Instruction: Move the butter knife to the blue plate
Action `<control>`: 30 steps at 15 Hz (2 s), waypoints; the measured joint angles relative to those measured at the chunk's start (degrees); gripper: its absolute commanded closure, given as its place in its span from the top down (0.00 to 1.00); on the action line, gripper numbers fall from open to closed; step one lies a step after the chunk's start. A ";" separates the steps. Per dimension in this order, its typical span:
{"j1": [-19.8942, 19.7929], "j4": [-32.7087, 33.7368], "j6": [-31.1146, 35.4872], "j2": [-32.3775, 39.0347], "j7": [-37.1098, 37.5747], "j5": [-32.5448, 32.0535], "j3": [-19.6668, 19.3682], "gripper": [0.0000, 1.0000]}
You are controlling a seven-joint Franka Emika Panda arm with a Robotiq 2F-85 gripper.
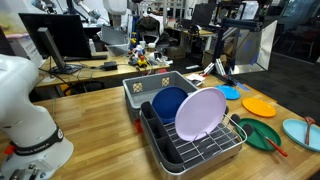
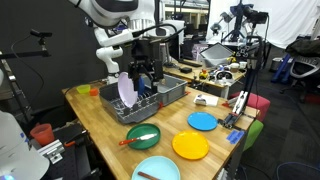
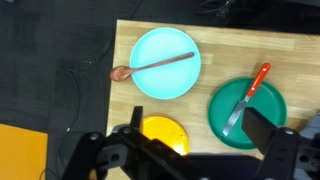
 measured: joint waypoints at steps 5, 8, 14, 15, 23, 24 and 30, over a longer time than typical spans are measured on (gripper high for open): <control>0.33 -0.02 -0.03 -0.16 -3.27 2.14 -0.09 1.00; 0.33 -0.02 -0.03 -0.16 -3.25 2.14 -0.09 1.00; 2.65 -2.83 0.22 1.55 -7.79 6.95 0.18 1.00; 3.34 -3.96 0.54 2.31 -9.37 8.43 0.22 1.00; 4.97 -7.84 4.25 6.12 -17.46 12.34 1.07 1.00; 4.97 -7.84 4.26 6.07 -17.52 12.34 1.07 1.00; 5.03 -8.13 5.78 6.95 -17.60 13.33 1.73 1.00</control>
